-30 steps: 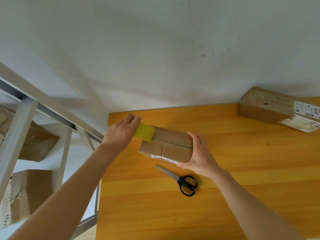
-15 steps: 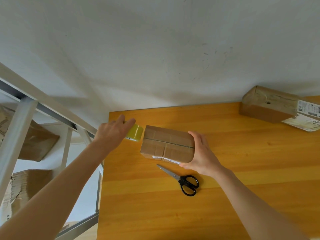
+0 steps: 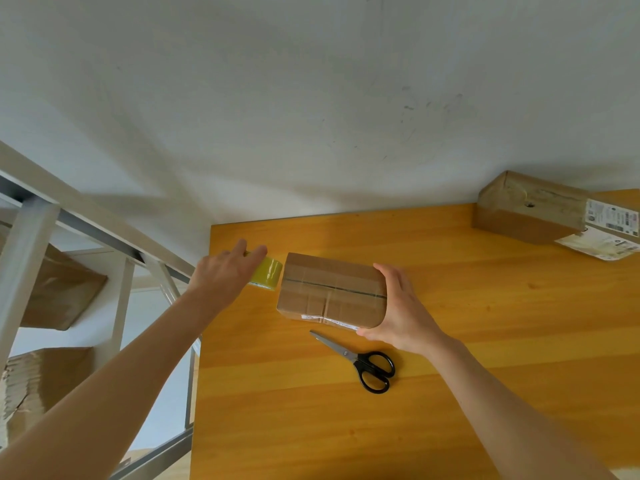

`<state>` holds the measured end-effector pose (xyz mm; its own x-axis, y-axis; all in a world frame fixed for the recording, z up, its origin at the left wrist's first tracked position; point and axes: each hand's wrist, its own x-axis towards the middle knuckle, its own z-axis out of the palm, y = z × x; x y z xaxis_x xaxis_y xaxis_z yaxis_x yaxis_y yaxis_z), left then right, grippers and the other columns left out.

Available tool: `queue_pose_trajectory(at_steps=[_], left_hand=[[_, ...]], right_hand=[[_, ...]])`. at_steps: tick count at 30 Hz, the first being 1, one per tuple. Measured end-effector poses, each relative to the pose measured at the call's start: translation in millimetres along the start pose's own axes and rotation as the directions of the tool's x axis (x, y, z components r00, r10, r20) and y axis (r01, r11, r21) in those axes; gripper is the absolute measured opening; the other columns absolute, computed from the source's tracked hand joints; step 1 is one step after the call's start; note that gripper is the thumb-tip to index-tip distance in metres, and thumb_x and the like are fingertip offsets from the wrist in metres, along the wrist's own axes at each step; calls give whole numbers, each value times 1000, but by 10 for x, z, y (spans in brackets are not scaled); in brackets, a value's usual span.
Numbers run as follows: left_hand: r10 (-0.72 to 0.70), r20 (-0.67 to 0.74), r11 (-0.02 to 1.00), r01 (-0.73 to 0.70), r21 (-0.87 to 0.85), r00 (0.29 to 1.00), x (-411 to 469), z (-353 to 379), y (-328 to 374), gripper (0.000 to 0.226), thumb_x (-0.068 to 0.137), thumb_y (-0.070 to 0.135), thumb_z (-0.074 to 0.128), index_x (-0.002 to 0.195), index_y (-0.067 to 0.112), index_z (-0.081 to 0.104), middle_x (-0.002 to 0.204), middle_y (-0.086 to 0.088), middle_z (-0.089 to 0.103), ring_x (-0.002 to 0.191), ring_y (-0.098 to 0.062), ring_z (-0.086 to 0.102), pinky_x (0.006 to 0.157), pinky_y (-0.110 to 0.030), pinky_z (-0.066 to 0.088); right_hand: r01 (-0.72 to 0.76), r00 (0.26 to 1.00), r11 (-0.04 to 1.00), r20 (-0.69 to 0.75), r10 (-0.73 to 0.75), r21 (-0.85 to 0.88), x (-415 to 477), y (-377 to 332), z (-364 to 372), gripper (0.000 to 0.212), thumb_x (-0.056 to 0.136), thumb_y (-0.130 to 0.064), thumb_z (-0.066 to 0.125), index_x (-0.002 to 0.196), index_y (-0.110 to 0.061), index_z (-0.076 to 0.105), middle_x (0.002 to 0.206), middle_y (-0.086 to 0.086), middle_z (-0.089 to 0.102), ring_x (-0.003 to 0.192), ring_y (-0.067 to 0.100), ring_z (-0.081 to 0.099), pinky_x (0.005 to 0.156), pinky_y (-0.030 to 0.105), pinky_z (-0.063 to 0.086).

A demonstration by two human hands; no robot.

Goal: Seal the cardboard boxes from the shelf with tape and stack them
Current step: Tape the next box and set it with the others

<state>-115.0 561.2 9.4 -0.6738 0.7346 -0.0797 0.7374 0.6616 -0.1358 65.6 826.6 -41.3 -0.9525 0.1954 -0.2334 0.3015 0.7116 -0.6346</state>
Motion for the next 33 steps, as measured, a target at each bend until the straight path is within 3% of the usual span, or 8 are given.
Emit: queue_pose_trajectory(at_steps=[3, 9, 14, 20, 23, 27, 30, 33], left_hand=[[21, -73, 999, -24, -45, 997, -16, 53, 19, 74, 47, -8, 88, 112, 7, 55, 76, -15, 53, 40, -14, 28, 37, -19, 31], [-15, 26, 998, 17, -55, 1000, -19, 175, 32, 80, 58, -3, 85, 115, 17, 31, 86, -15, 56, 44, -18, 42, 39, -22, 29], [-91, 112, 996, 91, 4, 990, 14, 293, 21, 70, 73, 8, 78, 130, 16, 39, 101, -9, 53, 54, -14, 41, 43, -26, 34], [-139, 169, 990, 138, 18, 976, 50, 353, 50, 69, 80, 12, 73, 134, 20, 31, 104, -4, 50, 62, -13, 47, 47, -24, 39], [-154, 180, 987, 158, -7, 971, 57, 359, 69, 64, 83, 11, 69, 135, 21, 32, 106, -4, 50, 64, -12, 45, 48, -23, 41], [-151, 174, 984, 165, -70, 973, 69, 373, 57, 59, 88, 6, 60, 138, 22, 32, 109, -5, 49, 69, -13, 50, 51, -24, 43], [-141, 172, 981, 161, -110, 975, 76, 377, 30, 62, 88, 8, 61, 140, 23, 31, 112, -6, 50, 76, -17, 58, 56, -25, 46], [-144, 175, 981, 164, -104, 974, 62, 388, 24, 64, 88, 10, 60, 141, 25, 27, 114, -5, 49, 73, -15, 55, 54, -24, 44]], right_hand=[[-2, 1000, 1000, 1, 2, -6, -3, -3, -7, 118, 56, -45, 90, 145, -35, 12, 140, -16, 17, 126, 10, 34, 98, 33, 47], [-4, 1000, 1000, 1, 4, -18, -4, -22, -16, 118, 55, -44, 90, 144, -35, 13, 138, -17, 17, 121, 6, 34, 96, 33, 47], [-3, 1000, 999, 13, 4, -32, -2, -41, -19, 116, 57, -45, 90, 142, -39, 11, 137, -19, 15, 120, 7, 34, 94, 34, 50], [-4, 999, 997, 48, 8, -75, -4, -67, -37, 117, 60, -48, 87, 145, -35, 7, 141, -16, 12, 128, 14, 33, 100, 39, 48], [8, 998, 988, 65, 3, -156, 9, -90, -34, 120, 64, -54, 82, 149, -26, 2, 151, -8, 6, 140, 20, 21, 113, 41, 34], [36, 997, 906, 82, -2, -422, 24, -169, -9, 126, 75, -70, 62, 152, -11, -17, 158, 7, -26, 148, 25, -20, 120, 39, -5], [90, 995, 843, 82, -55, -531, 53, -301, 42, 119, 81, -81, 36, 145, -6, -31, 149, 10, -44, 142, 26, -33, 119, 40, -12], [154, 988, 826, 87, -127, -542, 114, -475, 139, 110, 84, -82, 21, 145, -7, -32, 152, 11, -39, 144, 27, -28, 120, 43, -12]])
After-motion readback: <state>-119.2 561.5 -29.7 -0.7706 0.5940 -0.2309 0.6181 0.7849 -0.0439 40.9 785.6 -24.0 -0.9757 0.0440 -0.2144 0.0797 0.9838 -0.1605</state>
